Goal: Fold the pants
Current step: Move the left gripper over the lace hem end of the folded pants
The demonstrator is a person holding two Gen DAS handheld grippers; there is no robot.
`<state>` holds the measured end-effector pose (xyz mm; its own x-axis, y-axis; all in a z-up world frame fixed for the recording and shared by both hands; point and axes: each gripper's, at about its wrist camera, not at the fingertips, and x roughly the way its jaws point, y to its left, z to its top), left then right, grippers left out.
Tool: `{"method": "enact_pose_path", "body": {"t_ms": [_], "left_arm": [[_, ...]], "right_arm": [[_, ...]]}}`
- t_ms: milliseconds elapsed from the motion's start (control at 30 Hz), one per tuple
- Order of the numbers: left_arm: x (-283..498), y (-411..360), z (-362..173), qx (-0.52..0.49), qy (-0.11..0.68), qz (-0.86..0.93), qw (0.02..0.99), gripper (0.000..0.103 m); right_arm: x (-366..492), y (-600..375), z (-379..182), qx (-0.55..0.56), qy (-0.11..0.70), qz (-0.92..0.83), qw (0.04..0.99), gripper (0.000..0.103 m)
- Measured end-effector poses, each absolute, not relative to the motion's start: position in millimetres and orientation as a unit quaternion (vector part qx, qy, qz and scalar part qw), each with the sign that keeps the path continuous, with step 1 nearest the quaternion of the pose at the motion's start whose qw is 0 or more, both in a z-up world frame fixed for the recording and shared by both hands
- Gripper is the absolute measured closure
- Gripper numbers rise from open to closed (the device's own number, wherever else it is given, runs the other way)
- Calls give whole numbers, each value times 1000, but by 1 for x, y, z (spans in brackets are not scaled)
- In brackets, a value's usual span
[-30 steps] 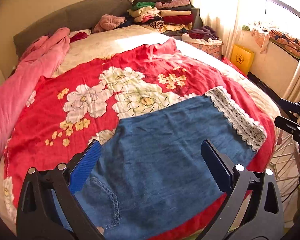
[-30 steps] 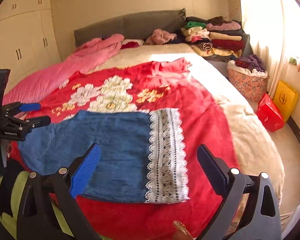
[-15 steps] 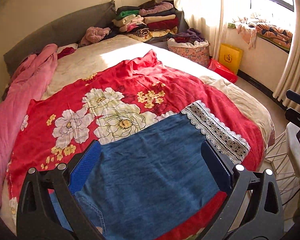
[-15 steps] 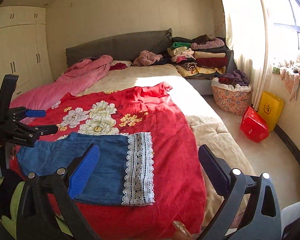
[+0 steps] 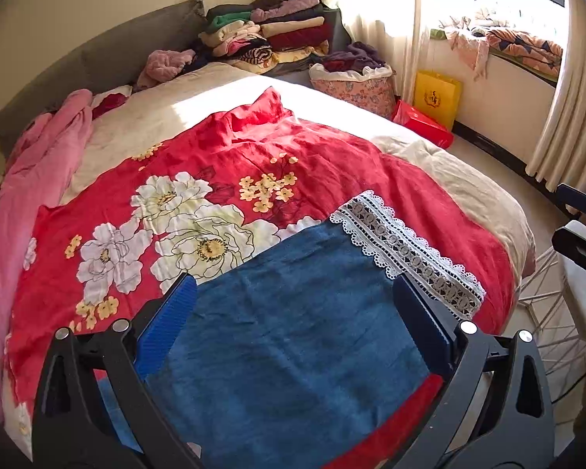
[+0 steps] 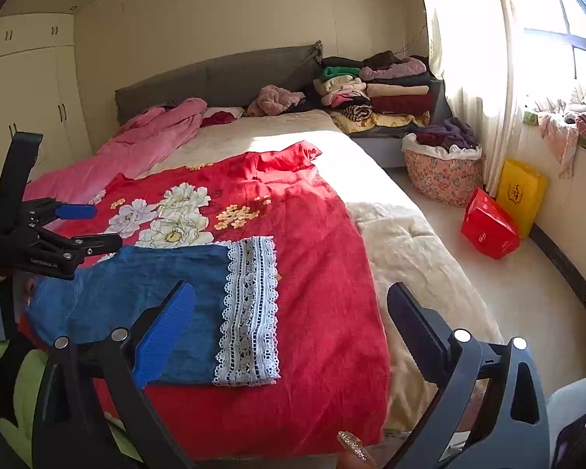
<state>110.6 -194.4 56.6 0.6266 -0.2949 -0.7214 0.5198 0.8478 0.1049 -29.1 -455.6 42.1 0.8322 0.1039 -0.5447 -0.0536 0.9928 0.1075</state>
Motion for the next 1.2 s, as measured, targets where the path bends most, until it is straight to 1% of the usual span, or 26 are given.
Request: {"method": "enact_pose_path", "body": {"t_ms": [367,667,967,1200], "left_arm": [[127,-208,45,165,376,-230,882,9],[148,-224,31,185,381,-248,871,9],[178,-228,12,192,405,-246,860,9],[195,-229,9,183,408,-254,857,9]], "right_arm": [[-18,-446,25,47,316,55,946,5],[-6,-433,-8,61,364,73,926,5],[4,-425,-23,76,379,90,918,5],[9,-424,-31,86,386,95,914,5]]}}
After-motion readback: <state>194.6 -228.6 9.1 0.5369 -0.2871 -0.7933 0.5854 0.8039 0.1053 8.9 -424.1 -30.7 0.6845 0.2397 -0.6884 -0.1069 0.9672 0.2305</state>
